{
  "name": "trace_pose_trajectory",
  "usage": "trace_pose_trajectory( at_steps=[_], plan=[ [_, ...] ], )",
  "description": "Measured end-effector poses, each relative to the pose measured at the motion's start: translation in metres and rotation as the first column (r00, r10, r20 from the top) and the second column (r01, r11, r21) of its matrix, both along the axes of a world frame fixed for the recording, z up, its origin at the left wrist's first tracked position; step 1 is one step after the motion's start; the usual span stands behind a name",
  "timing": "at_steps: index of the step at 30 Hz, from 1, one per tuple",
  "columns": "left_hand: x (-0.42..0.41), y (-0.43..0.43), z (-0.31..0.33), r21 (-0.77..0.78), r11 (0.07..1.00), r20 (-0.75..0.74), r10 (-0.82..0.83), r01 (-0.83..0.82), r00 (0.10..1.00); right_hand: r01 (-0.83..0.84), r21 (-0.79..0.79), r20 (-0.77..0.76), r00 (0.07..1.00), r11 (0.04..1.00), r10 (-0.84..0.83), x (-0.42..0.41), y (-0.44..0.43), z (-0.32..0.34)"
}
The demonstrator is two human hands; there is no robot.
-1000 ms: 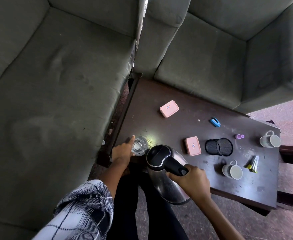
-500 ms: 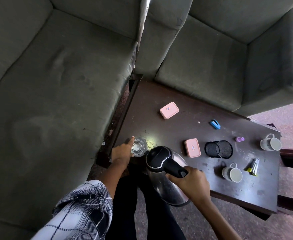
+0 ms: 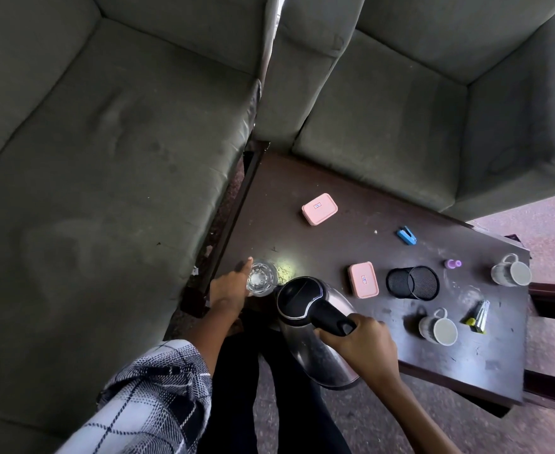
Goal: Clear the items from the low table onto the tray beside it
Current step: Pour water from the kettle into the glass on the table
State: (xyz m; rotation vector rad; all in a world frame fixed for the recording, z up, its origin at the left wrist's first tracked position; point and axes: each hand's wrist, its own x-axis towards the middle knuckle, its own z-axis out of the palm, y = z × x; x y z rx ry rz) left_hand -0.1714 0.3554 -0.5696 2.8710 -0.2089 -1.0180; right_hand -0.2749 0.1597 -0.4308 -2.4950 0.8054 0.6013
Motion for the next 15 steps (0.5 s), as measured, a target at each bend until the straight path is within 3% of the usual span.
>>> trace_pose_trajectory(
  at_steps=[15],
  plan=[
    [-0.0009, -0.0001, 0.0002, -0.008, 1.0, -0.011, 0.026, -0.026, 1.0, 0.004, 0.001, -0.024, 1.0, 1.0, -0.004, -0.003, 0.0028, 0.0029]
  ],
)
